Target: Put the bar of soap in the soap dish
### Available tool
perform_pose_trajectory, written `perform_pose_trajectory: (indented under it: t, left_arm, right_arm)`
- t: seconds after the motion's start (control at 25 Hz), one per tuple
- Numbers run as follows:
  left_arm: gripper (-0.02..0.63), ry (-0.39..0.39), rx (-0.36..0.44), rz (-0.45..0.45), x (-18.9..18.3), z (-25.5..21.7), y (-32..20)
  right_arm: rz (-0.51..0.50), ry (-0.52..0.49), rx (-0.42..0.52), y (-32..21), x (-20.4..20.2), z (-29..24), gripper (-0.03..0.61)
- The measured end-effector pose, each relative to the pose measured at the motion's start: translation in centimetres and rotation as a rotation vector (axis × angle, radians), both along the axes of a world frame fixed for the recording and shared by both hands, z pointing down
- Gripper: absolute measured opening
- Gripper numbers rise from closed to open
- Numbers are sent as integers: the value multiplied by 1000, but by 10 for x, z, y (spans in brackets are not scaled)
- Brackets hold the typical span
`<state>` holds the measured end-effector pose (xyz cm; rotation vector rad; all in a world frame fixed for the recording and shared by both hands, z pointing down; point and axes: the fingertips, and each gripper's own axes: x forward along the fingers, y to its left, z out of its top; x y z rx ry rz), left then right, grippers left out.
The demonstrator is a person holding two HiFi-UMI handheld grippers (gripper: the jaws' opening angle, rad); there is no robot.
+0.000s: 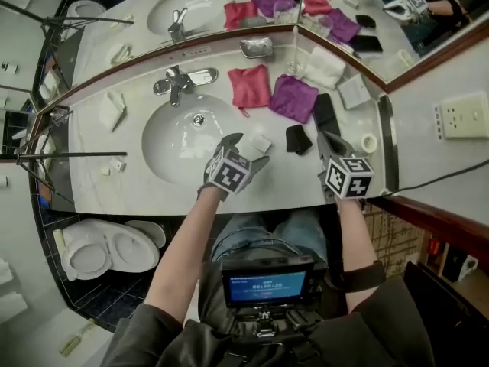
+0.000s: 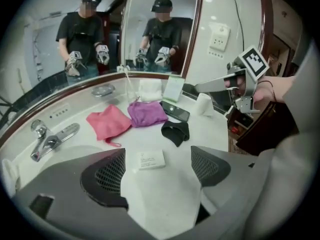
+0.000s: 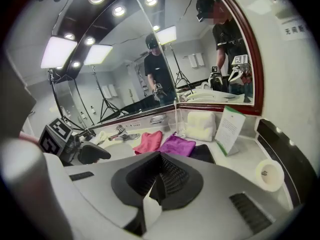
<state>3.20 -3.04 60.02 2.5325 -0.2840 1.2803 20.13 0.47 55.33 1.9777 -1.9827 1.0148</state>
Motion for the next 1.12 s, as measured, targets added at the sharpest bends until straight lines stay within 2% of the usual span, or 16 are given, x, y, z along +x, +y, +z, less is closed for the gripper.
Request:
perform_pose_trajectory:
  t: [0.28, 0.44, 0.56, 0.64, 0.92, 1.12]
  left_arm:
    - [408, -190, -28, 79, 10, 73, -7]
    - [403, -248, -37, 80, 11, 95, -9]
    - [376, -262, -25, 67, 17, 107, -10]
    - [324, -270, -15, 53, 18, 111, -13]
    - [310, -260, -11, 28, 19, 105, -16]
    - [307, -193, -55, -30, 27, 94, -19]
  right_arm:
    - [80, 10, 6, 42, 0, 19, 17]
    - [115, -1, 2, 60, -2, 35, 17]
    - [130, -6, -7, 70, 1, 46, 17]
    - [138, -8, -9, 74, 5, 51, 17]
    - [159, -9, -10, 83, 12, 54, 17]
    - [148, 2, -9, 83, 9, 52, 17]
